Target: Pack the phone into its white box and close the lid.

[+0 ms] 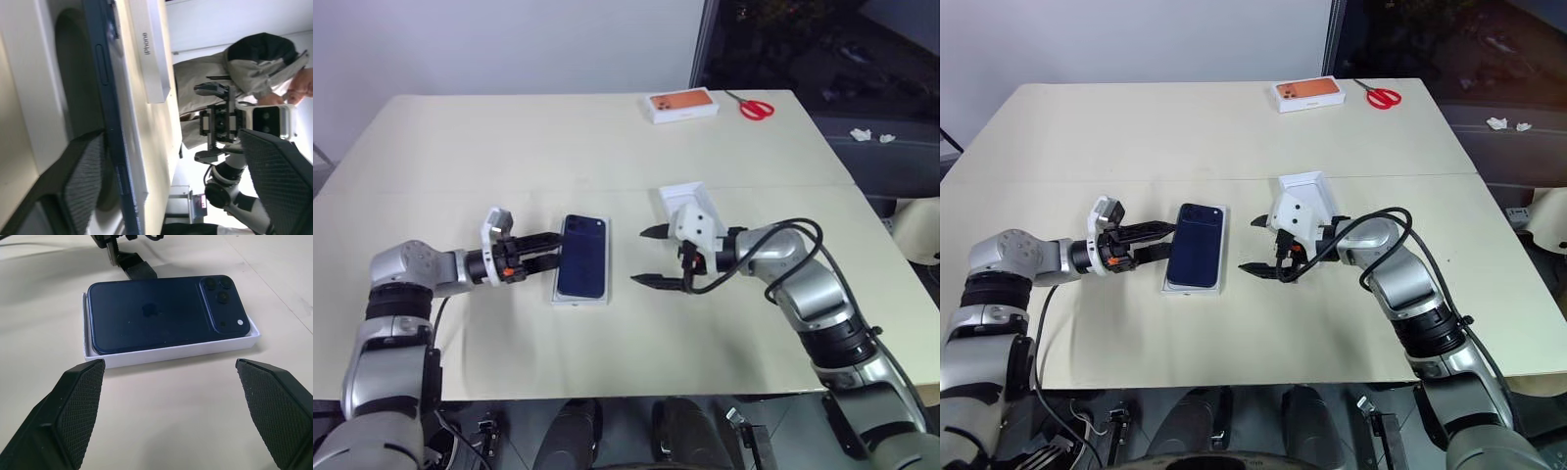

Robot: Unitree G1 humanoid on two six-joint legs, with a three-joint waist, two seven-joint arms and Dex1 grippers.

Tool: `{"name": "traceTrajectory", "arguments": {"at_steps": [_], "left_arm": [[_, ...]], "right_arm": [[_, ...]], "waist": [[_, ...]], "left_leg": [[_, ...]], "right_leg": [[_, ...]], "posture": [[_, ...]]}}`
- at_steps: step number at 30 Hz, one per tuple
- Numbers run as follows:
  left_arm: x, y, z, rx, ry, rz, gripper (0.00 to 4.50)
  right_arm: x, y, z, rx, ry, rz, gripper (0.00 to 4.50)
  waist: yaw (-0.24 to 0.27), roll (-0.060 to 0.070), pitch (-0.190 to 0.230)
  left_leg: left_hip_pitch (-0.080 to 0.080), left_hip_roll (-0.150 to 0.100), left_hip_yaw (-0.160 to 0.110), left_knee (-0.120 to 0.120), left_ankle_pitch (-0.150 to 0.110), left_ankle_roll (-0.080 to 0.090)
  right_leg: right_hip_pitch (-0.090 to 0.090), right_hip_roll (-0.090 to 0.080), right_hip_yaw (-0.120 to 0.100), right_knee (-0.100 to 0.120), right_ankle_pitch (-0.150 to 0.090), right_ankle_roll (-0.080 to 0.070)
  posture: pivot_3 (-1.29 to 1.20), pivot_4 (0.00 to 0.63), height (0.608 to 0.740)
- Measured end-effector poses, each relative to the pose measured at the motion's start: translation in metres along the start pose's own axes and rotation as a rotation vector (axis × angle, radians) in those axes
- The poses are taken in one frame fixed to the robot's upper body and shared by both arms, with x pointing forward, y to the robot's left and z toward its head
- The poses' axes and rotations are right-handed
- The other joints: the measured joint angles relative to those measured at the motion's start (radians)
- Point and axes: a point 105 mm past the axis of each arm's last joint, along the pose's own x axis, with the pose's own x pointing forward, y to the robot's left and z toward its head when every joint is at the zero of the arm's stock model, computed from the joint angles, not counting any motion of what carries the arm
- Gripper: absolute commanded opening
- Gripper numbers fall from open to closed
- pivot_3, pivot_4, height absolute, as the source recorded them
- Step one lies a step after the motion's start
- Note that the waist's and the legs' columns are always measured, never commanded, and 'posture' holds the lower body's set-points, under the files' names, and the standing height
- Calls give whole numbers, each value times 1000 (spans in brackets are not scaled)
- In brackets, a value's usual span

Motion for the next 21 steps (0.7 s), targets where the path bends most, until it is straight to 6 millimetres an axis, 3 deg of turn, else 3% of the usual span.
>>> {"name": "traceTrajectory", "arguments": {"at_steps": [12,19,21], "left_arm": [[-25,-8,-5,91,22,68,4416],[-49,-24,22,267,-141,119,4416],[-55,-23,25,276,-178,148,3897]], "right_arm": [[1,-4,-2,6,0,-7,4500],[8,-7,-6,15,-5,-26,4500],[13,-7,-7,19,-13,-38,3954]], "waist": [[-2,0,0],[-2,0,0],[-3,0,0]], "left_leg": [[0,0,0,0,0,0],[0,0,0,0,0,0],[0,0,0,0,0,0]], "right_leg": [[-1,0,0,0,0,0],[-1,0,1,0,0,0],[-1,0,1,0,0,0]], "posture": [[0,150,740],[0,150,740],[0,150,740]]}}
